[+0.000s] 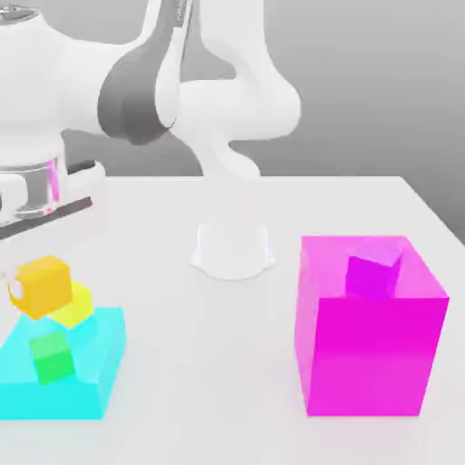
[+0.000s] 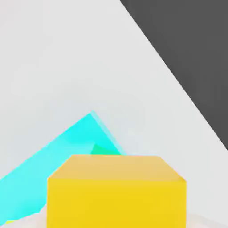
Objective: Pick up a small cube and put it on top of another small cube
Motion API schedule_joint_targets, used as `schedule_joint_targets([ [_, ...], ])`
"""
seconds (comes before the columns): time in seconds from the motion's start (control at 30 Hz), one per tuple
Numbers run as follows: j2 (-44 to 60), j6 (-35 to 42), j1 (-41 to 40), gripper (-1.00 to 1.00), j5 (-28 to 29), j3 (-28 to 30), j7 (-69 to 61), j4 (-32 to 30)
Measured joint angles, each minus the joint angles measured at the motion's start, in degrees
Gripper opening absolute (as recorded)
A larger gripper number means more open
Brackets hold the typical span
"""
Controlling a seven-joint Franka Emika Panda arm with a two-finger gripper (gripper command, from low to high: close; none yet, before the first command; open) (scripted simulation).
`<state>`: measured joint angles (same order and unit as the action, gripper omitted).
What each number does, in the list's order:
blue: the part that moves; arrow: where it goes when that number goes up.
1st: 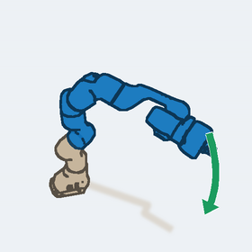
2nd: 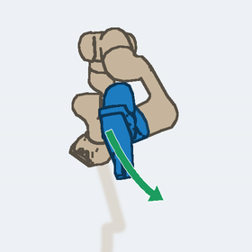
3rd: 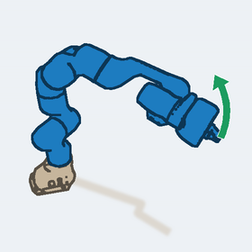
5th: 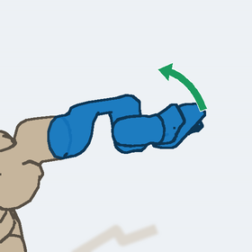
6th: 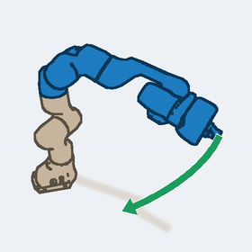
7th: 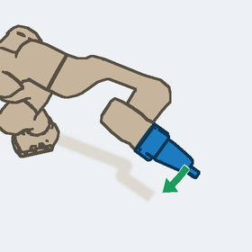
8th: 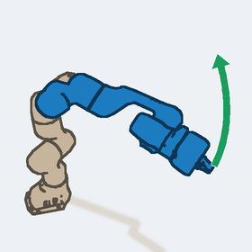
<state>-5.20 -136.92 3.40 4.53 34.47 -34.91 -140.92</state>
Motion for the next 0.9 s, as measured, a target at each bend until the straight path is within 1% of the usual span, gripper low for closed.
schedule_joint_targets([
  [0.17,-0.6,-0.4,0.4,-1.00,-1.0,-0.2,-1.1,-0.1],
  [0.33,1.5,-2.8,0.9,-1.00,-2.8,-0.1,-2.3,-0.4],
  [0.47,5.1,-6.1,0.8,-1.00,-5.6,-0.2,-4.3,-1.1],
  [0.6,10.2,-10.2,0.0,-1.00,-10.0,-0.6,-7.5,-2.0],
  [0.63,10.9,-10.7,-0.2,1.00,-10.7,-0.7,-8.0,-2.1],
  [0.83,11.3,-11.1,-0.3,1.00,-11.0,-0.8,-8.2,-2.2],
  [0.9,9.7,-9.9,0.1,1.00,-9.6,-0.6,-7.2,-1.9],
])
